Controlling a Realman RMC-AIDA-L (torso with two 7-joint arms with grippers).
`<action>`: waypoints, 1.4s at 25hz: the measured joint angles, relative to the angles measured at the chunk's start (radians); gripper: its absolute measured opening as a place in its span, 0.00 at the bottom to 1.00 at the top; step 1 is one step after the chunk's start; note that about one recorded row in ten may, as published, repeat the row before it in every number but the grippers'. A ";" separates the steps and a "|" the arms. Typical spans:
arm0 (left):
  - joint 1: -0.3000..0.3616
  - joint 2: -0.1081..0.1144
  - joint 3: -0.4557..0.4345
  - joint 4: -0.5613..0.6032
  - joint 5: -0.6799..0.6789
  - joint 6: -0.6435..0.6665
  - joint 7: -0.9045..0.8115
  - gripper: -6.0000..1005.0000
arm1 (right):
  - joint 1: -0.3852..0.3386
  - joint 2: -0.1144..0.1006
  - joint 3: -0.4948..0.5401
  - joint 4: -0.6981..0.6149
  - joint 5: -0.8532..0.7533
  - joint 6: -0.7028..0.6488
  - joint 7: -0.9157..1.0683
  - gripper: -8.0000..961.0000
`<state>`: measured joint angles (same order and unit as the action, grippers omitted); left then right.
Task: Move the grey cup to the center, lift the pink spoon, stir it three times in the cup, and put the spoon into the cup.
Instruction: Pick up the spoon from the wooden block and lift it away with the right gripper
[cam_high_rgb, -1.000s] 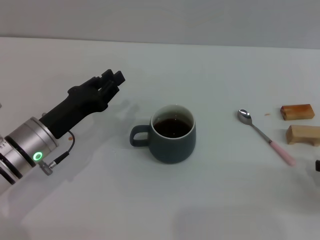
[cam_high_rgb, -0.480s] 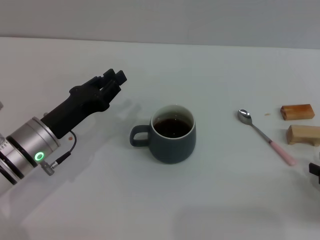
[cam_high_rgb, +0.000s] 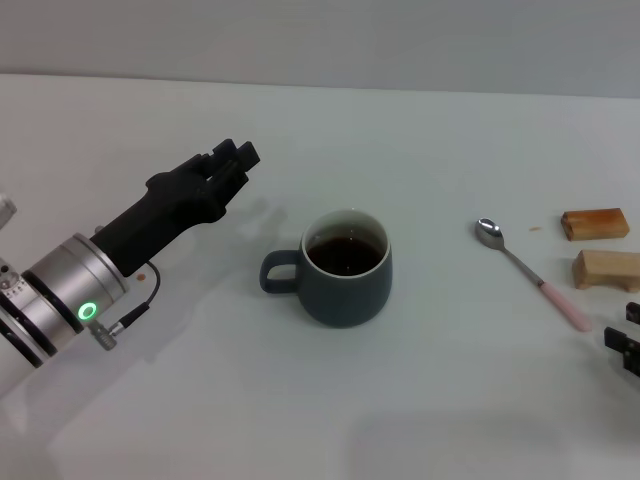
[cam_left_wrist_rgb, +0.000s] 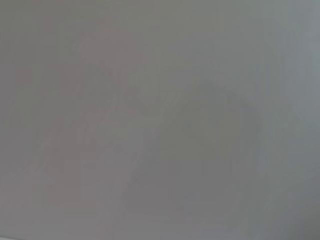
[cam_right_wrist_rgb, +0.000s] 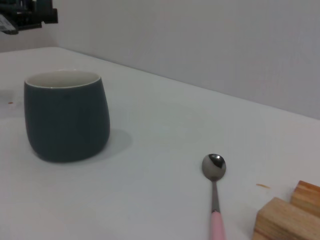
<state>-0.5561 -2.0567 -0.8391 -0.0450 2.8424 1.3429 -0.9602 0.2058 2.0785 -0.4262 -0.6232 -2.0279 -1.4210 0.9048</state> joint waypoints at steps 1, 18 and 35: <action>0.000 0.000 0.000 -0.004 0.000 -0.005 0.000 0.32 | 0.001 0.000 -0.001 0.002 0.000 0.000 0.000 0.38; 0.004 0.003 0.000 -0.009 0.000 -0.024 -0.002 0.32 | 0.029 0.000 0.008 0.057 0.000 0.026 -0.003 0.38; 0.005 0.002 0.011 -0.011 0.000 -0.019 -0.015 0.32 | 0.056 -0.001 0.012 0.094 0.026 0.051 -0.028 0.38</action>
<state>-0.5510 -2.0544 -0.8283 -0.0561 2.8425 1.3240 -0.9749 0.2622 2.0780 -0.4140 -0.5289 -2.0015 -1.3704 0.8766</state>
